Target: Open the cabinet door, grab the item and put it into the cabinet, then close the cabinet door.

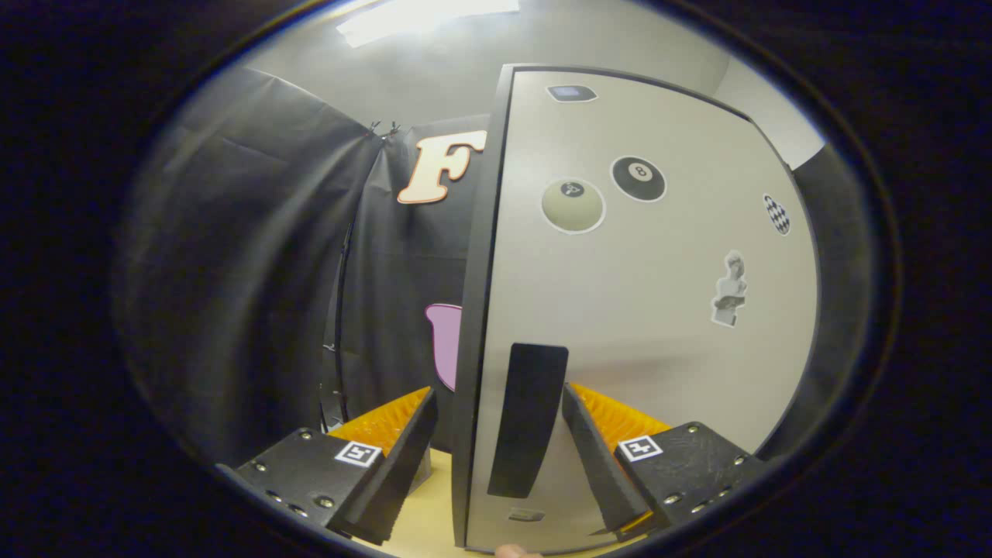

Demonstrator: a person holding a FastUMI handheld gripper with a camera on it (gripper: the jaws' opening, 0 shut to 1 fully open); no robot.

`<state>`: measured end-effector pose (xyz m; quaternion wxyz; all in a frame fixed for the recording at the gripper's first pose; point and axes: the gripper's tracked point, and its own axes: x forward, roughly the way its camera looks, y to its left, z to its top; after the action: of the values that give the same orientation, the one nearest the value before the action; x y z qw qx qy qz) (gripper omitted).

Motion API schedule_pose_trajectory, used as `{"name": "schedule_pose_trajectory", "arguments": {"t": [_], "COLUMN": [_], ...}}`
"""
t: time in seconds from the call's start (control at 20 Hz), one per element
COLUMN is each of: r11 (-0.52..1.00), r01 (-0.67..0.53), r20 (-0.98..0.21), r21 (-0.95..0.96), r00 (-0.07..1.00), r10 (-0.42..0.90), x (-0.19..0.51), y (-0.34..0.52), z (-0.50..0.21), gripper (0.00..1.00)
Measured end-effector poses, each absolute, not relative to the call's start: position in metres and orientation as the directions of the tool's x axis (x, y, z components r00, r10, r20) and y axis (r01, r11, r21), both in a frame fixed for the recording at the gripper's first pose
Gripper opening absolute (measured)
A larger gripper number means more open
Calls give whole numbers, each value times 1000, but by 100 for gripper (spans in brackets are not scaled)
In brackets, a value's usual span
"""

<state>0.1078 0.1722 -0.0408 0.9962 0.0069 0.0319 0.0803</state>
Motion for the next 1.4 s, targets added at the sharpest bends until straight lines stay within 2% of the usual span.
{"name": "schedule_pose_trajectory", "arguments": {"t": [0.35, 0.45, 0.5, 0.65, 0.8, 0.9, 1.0, 1.4], "r11": [987, 992, 995, 1000, 999, 999, 998, 998], "r01": [-158, -125, -96, -16, -28, -38, -44, -43], "r20": [-63, -84, -95, -104, -111, -113, -126, -141], "r21": [19, 17, 14, 27, 37, 25, 48, 35], "r00": [985, 988, 991, 994, 993, 993, 991, 989], "r10": [159, 126, 97, 19, 32, 40, 50, 47], "x": [108, 110, 110, 115, 115, 115, 115, 111], "y": [180, 175, 169, 151, 151, 149, 151, 151], "z": [-43, -47, -48, -48, -48, -49, -50, -50], "gripper": [98, 98, 92, 62, 31, 31, 23, 23]}}
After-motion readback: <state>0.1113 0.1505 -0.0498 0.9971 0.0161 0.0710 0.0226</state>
